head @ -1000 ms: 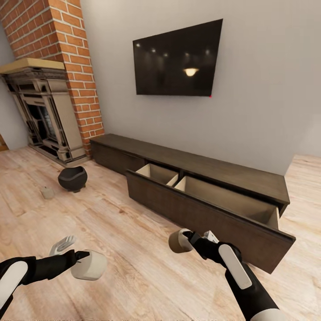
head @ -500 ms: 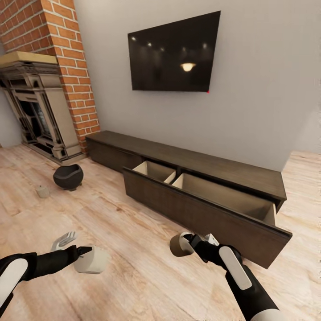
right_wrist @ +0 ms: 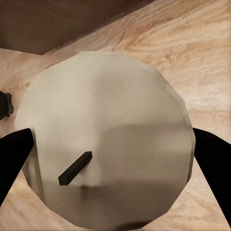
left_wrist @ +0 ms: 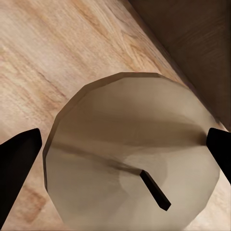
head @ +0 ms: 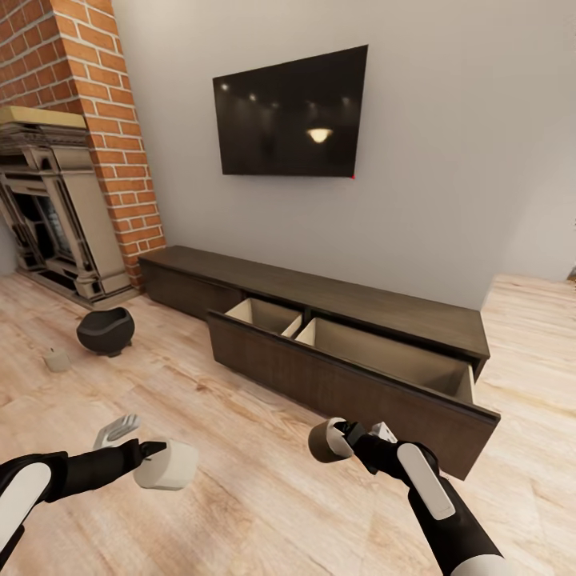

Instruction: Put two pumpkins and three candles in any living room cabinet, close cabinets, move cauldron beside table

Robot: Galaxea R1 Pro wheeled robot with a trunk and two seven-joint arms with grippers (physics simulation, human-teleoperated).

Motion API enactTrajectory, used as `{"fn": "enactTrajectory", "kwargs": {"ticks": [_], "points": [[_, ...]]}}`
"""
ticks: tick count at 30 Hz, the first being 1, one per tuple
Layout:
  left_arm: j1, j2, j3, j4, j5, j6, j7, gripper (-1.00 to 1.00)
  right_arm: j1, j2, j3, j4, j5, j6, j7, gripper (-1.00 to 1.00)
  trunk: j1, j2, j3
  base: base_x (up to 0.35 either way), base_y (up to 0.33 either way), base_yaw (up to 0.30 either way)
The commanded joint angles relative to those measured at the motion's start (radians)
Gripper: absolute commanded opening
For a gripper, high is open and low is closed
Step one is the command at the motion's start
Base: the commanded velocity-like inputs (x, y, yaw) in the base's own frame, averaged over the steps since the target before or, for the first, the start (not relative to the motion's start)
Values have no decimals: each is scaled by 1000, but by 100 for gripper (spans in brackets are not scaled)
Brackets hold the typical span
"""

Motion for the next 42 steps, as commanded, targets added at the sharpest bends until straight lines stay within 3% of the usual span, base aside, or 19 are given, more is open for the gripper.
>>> {"fn": "enactTrajectory", "kwargs": {"ticks": [1, 24, 27, 31, 34, 38, 42], "points": [[-1, 0, 0, -1, 11, 4, 11, -100, 0, -1, 3, -1, -10, 0, -10, -100, -1, 0, 3, 0, 0, -7], [-1, 4, -17, -1, 10, 5, 11, -100, 0, -2, 2, 1, -11, 0, -10, -100, -11, 5, 71, 0, 0, -189], [-1, 4, -17, -1, 11, 5, 11, -100, 0, -2, 0, 1, -12, 1, -11, -100, -22, 26, 78, 0, 0, -225], [-1, 3, -17, -1, 11, 5, 11, -100, 0, -2, -7, 1, -13, 4, -11, -100, -22, 26, 73, 0, 0, -221], [-1, 5, -16, -2, 15, 5, 9, -100, 0, -3, -48, 2, -14, 7, -10, -100, -22, 26, 69, 0, 0, -191], [-1, 6, -15, -2, 19, 5, 9, -100, 0, -3, -60, 2, -15, 8, -10, -100, -22, 26, 64, 0, 0, -132], [0, 6, -9, -2, 18, 5, 10, -100, 0, -3, -62, 2, -15, 7, -10, -100, -38, 54, 70, 0, 0, -31]]}}
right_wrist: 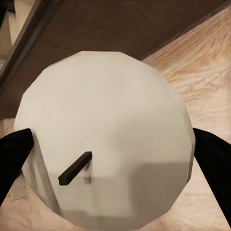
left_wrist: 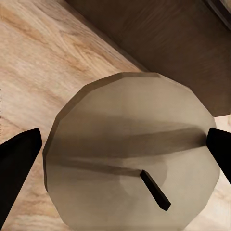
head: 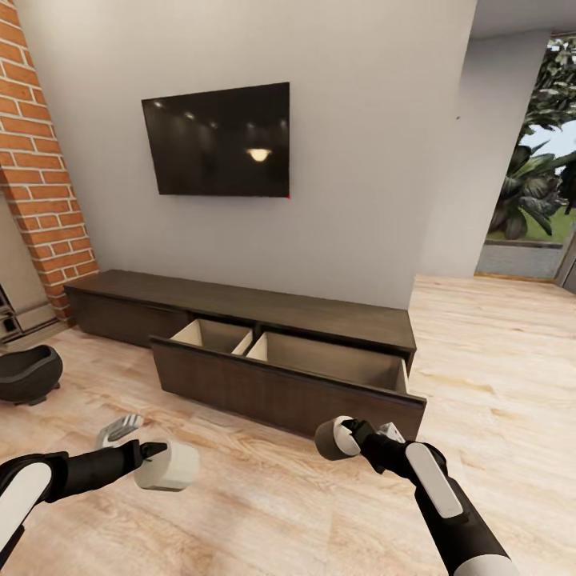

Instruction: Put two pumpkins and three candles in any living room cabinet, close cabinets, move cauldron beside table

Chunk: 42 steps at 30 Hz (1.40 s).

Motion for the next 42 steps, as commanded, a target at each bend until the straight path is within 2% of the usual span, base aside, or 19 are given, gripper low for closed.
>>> {"fn": "enactTrajectory", "kwargs": {"ticks": [1, 16, 21, 42], "points": [[-1, 0, 2, -1, 11, 4, 11, -100, 0, -1, 2, -1, -10, 0, -10, -100, -4, 7, 0, 0, 0, -9], [1, -1, -6, -1, 12, 4, 11, -100, 0, -1, 1, -1, -9, 1, -10, -100, -62, 112, 23, 0, 0, -1], [1, 0, -5, -1, 12, 4, 11, -100, 0, -1, 1, 0, -9, 1, -10, -100, -62, 112, 14, 0, 0, 0], [1, 0, -5, -1, 12, 4, 11, -100, 0, -1, 2, -1, -9, 0, -10, -100, -142, 259, 45, 0, 0, 0]]}}
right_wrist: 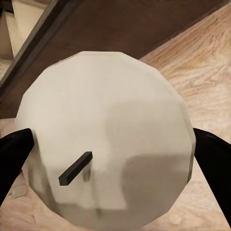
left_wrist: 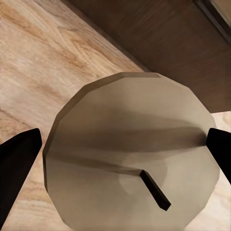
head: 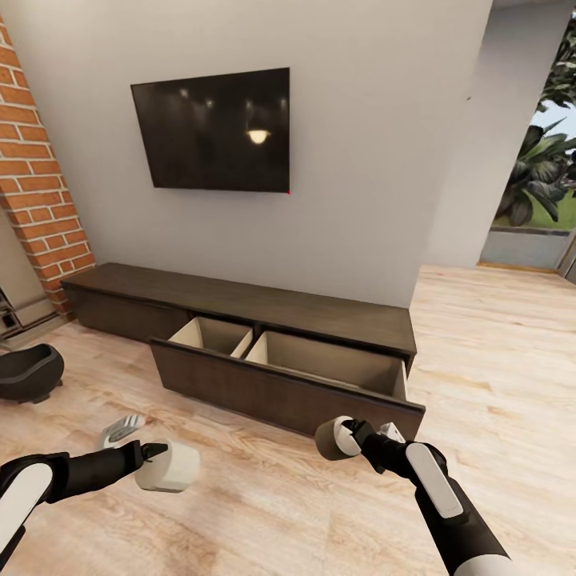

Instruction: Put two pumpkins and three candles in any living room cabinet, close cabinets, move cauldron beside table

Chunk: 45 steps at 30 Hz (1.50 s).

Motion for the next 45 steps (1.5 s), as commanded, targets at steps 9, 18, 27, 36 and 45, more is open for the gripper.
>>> {"fn": "enactTrajectory", "kwargs": {"ticks": [9, 18, 27, 36, 45], "points": [[-1, 0, 0, -1, 10, 4, 10, -100, 0, -1, 1, -2, -10, 0, -9, -100, -35, 63, 22, 0, 0, -7], [-1, 0, 0, -1, 10, 4, 10, -100, 0, -2, 1, 0, -10, 0, -9, -100, -69, 126, 51, 0, 0, -247], [-1, 0, -4, -1, 10, 4, 10, -100, 0, -1, 1, 12, -10, -2, -9, -100, -104, 189, 79, 0, 0, -280], [-1, -1, -6, -1, 10, 3, 10, -100, 0, -1, 9, 4, 3, -3, -2, -100, -138, 252, 107, 0, 0, -144], [-1, -3, -18, 0, 3, 2, 12, -100, 0, -1, 61, -28, 11, -5, 15, -100, -173, 315, 135, 0, 0, -1]]}}
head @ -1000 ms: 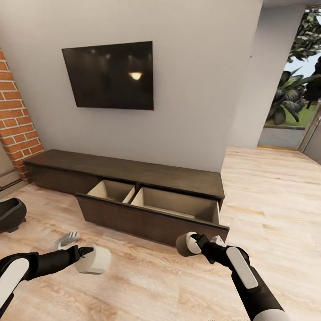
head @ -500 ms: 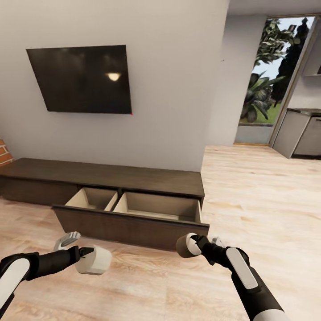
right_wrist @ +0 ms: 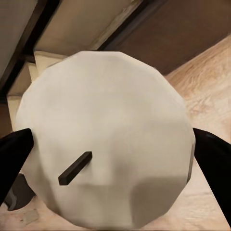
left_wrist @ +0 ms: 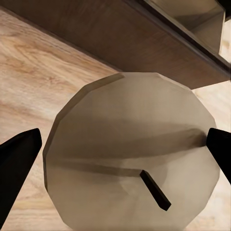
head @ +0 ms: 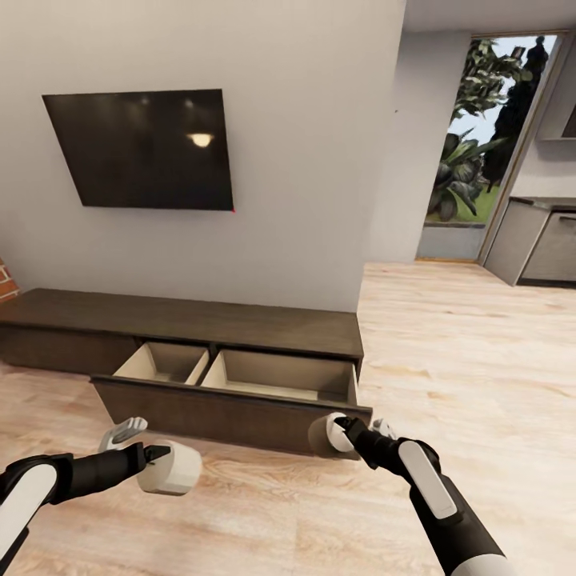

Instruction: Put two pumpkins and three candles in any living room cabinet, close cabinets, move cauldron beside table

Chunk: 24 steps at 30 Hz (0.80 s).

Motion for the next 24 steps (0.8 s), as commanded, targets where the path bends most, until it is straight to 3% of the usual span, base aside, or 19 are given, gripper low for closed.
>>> {"fn": "enactTrajectory", "kwargs": {"ticks": [1, 17, 20, 24], "points": [[-1, -2, -3, -1, 9, 4, 11, -100, 0, -2, 8, -11, -8, 1, -10, -100, -4, 7, 2, 0, 0, 0], [-1, -2, -4, -2, 8, 4, 11, -100, 0, -2, 13, -13, -8, 2, -10, -100, -65, 119, 52, 0, 0, 0], [-1, 0, -4, -2, 8, 4, 13, -100, 0, -2, 43, -13, -8, 2, -10, -100, -77, 140, 62, 0, 0, 0], [-1, 2, -4, -1, 3, 4, 18, -100, 0, -1, 138, -7, -7, 1, -21, -100, -92, 168, 74, 0, 0, 0]]}}
